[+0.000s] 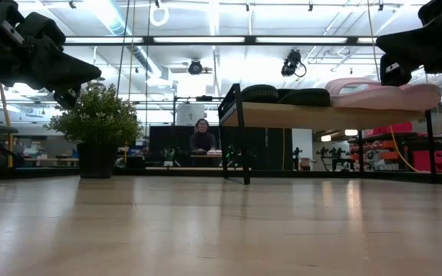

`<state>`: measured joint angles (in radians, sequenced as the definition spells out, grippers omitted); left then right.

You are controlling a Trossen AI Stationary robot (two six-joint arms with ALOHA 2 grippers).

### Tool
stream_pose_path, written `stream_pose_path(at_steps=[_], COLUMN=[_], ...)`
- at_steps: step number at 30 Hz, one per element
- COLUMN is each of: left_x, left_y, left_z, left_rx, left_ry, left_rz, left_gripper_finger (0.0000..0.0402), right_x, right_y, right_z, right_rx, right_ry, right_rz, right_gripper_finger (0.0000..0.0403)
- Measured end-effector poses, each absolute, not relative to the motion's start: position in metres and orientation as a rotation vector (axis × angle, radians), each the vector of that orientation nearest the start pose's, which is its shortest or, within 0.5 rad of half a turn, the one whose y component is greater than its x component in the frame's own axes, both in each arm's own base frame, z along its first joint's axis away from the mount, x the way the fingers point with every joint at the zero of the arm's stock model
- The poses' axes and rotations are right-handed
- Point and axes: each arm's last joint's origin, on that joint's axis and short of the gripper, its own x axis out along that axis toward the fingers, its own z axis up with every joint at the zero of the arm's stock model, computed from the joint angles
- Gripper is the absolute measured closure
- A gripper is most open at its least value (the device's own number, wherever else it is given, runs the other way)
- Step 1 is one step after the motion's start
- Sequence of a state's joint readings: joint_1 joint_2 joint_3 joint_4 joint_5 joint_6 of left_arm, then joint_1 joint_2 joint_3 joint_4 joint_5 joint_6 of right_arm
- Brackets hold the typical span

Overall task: Pick and place slides into the shelf
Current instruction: Return to Home Position

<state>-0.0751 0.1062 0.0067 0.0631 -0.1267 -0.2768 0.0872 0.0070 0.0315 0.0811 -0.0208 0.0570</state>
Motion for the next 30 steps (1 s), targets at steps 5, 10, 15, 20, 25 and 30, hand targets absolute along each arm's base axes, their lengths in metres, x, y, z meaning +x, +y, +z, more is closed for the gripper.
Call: stream_pose_path(at_steps=[5, 10, 15, 20, 25, 30], left_x=[0.1036, 0.1036, 0.1036, 0.1036, 0.1036, 0.1036], left_y=[-0.0041, -0.0041, -0.0041, -0.0041, -0.0042, -0.0041], left_z=[0.1633, 0.1634, 0.1634, 0.1635, 0.1633, 0.1633], left_rx=[-0.273, -0.273, -0.273, -0.273, -0.273, -0.273], left_ry=[0.029, 0.029, 0.029, 0.028, 0.029, 0.029], left_rz=[0.056, 0.056, 0.056, 0.056, 0.056, 0.056], left_gripper_finger=[0.0365, 0.0361, 0.0368, 0.0375, 0.0374, 0.0366], right_x=[0.0952, 0.0952, 0.0952, 0.0952, 0.0952, 0.0952], right_y=[0.0089, 0.0089, 0.0089, 0.0089, 0.0089, 0.0089], right_z=[0.1815, 0.1816, 0.1815, 0.1815, 0.1815, 0.1816], right_rx=[0.06, 0.06, 0.06, 0.061, 0.061, 0.06], right_ry=[-0.103, -0.103, -0.103, -0.103, -0.103, -0.103], right_rz=[0.111, 0.111, 0.111, 0.111, 0.111, 0.111], right_gripper_finger=[0.0386, 0.0386, 0.0386, 0.0386, 0.0386, 0.0386])
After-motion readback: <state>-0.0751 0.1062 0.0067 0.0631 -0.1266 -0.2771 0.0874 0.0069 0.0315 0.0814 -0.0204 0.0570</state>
